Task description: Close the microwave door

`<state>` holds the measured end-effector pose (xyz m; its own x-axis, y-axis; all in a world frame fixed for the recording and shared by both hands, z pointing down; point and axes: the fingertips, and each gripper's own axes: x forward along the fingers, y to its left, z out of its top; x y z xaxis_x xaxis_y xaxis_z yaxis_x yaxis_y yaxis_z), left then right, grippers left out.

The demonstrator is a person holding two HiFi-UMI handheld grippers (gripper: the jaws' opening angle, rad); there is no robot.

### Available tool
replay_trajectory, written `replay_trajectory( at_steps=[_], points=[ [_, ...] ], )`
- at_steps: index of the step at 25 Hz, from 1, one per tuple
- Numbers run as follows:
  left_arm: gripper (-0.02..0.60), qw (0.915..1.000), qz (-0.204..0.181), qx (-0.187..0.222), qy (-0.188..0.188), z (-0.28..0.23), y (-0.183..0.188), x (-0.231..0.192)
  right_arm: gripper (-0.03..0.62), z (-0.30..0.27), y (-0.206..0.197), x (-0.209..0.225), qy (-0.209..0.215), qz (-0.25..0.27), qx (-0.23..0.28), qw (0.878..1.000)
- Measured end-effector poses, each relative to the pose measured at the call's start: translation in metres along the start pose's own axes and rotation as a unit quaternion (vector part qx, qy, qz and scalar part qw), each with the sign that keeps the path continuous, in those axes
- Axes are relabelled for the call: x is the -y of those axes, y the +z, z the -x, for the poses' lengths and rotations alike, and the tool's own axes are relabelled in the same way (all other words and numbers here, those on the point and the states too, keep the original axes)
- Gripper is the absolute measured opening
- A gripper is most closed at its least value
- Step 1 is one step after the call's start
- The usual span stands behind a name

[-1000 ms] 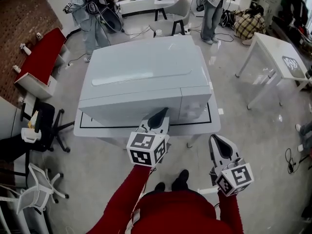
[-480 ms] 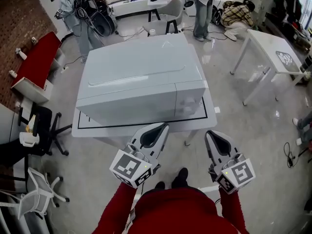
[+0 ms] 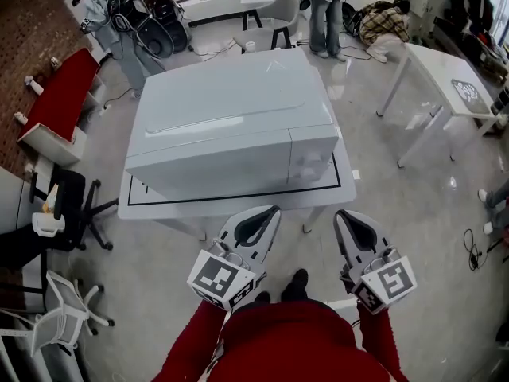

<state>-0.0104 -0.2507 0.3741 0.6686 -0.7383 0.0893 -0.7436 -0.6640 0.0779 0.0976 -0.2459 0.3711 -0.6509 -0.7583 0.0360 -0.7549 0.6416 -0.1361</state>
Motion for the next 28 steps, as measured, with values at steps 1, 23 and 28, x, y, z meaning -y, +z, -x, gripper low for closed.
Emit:
replay_trajectory(
  at_steps=[1,23,28],
  points=[
    [0.008,1.0000,0.001,0.000,0.000,0.000,-0.001,0.001,0.015,0.001,-0.003,0.001,-0.002,-0.002,-0.007,1.000],
    [0.008,0.9999,0.008,-0.001,0.010,-0.003,-0.003,0.006,0.012,0.004,-0.001,0.000,0.003,0.022,-0.003,1.000],
    [0.008,0.9998,0.012,-0.004,0.013,-0.005,-0.005,0.007,0.012,0.004,-0.004,0.002,0.002,0.025,-0.007,1.000]
  ],
)
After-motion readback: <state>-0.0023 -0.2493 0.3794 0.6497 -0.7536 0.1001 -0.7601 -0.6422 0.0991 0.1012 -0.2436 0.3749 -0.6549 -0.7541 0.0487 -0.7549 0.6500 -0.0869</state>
